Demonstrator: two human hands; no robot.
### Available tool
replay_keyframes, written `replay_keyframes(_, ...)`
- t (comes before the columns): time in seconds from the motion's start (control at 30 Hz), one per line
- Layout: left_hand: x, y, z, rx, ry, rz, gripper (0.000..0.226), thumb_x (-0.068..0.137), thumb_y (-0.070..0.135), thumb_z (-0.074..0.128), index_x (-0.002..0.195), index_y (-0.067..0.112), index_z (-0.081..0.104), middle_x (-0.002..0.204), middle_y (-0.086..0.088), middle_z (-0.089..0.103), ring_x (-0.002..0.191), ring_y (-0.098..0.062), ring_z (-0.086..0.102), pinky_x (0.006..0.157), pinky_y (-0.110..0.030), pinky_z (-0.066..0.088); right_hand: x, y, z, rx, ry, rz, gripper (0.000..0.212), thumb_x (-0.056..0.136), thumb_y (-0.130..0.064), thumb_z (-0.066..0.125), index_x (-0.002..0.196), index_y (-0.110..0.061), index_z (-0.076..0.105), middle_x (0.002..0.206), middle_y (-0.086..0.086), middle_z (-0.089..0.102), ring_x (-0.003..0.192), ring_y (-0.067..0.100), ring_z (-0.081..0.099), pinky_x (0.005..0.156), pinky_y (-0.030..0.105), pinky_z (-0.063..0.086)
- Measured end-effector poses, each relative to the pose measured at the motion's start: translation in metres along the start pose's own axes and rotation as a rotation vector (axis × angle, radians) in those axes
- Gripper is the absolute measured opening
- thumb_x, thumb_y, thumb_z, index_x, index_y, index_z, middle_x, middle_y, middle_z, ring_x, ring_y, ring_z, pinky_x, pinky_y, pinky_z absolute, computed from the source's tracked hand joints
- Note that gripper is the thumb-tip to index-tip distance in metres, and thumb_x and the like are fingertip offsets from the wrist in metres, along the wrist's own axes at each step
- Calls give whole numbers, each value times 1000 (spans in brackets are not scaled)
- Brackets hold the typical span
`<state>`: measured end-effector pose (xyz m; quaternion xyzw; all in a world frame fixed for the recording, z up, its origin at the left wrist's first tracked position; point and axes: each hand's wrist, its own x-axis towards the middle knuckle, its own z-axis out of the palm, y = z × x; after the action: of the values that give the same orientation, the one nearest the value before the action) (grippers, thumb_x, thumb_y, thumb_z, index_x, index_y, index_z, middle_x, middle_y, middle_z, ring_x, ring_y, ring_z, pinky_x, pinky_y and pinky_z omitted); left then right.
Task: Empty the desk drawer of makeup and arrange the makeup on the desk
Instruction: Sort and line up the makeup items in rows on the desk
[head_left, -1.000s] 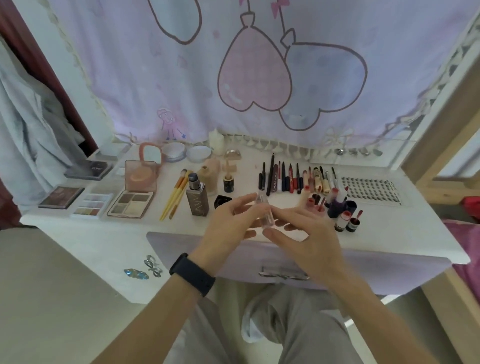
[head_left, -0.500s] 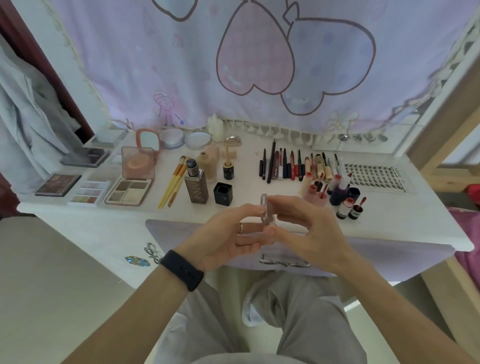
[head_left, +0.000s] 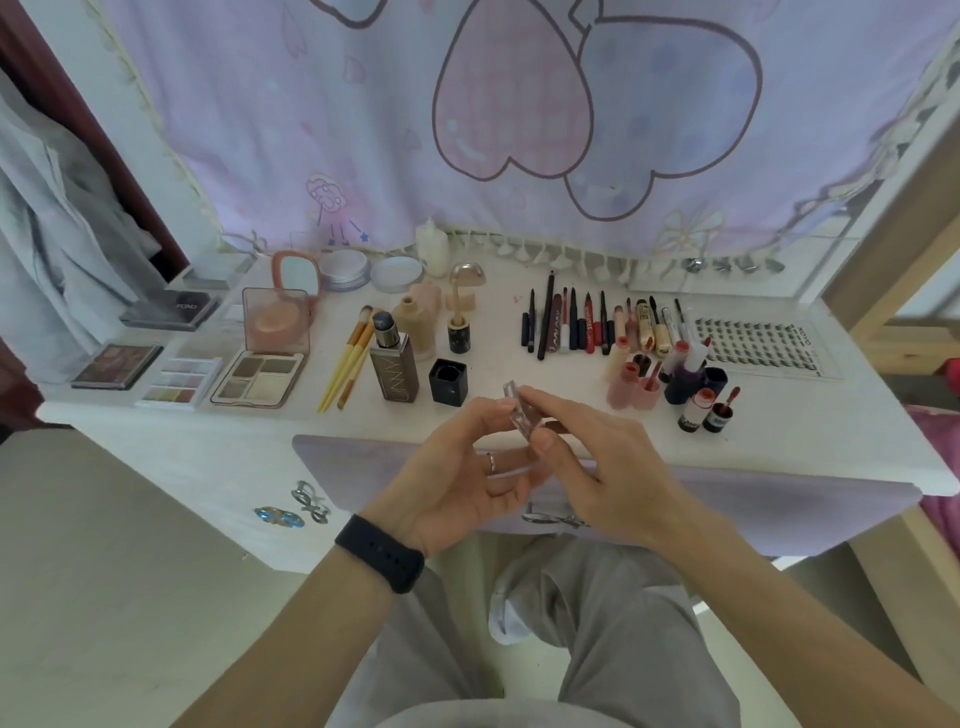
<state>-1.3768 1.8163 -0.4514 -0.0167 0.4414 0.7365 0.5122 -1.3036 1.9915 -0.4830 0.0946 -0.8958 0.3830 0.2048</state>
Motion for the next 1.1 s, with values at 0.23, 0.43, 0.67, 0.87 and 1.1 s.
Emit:
replay_keyframes(0.23,2,-2,2,-165,23,48,47,78,32,79,115,6,68,108,-21,65,92,-33,68,79,-33,54,10,-3,4,-75,13,-85,43,109,-26,40,146,-8,51,133,5,65,120,12,61,101,18,47)
replay_keyframes(0.43,6,-1,1,-139,81,79,28,76,31,79,91,8,77,101,-17,68,91,-30,69,84,-36,58,15,1,7,-41,-1,-1,43,106,-38,43,147,-27,51,128,-7,69,116,4,63,95,16,50)
replay_keyframes(0.67,2,18,-3,239,142,6,29,81,35,78,102,14,76,107,-14,73,96,-27,71,76,-29,59,14,3,-4,-148,-191,63,67,98,-64,37,158,-40,20,131,-6,68,116,8,66,97,30,55)
replay_keyframes(0.87,5,19,1,334,184,28,41,80,29,79,115,11,68,100,-13,76,83,-23,74,69,-28,58,11,-3,-1,-187,-55,-54,68,89,-37,49,151,-11,46,102,1,78,85,14,74,76,38,62)
replay_keyframes(1.1,4,11,-7,82,147,18,40,80,34,79,109,7,74,105,-18,73,92,-30,72,74,-31,60,20,-5,-7,-47,-43,140,59,98,-39,55,154,-26,41,116,-10,74,96,0,71,86,20,57)
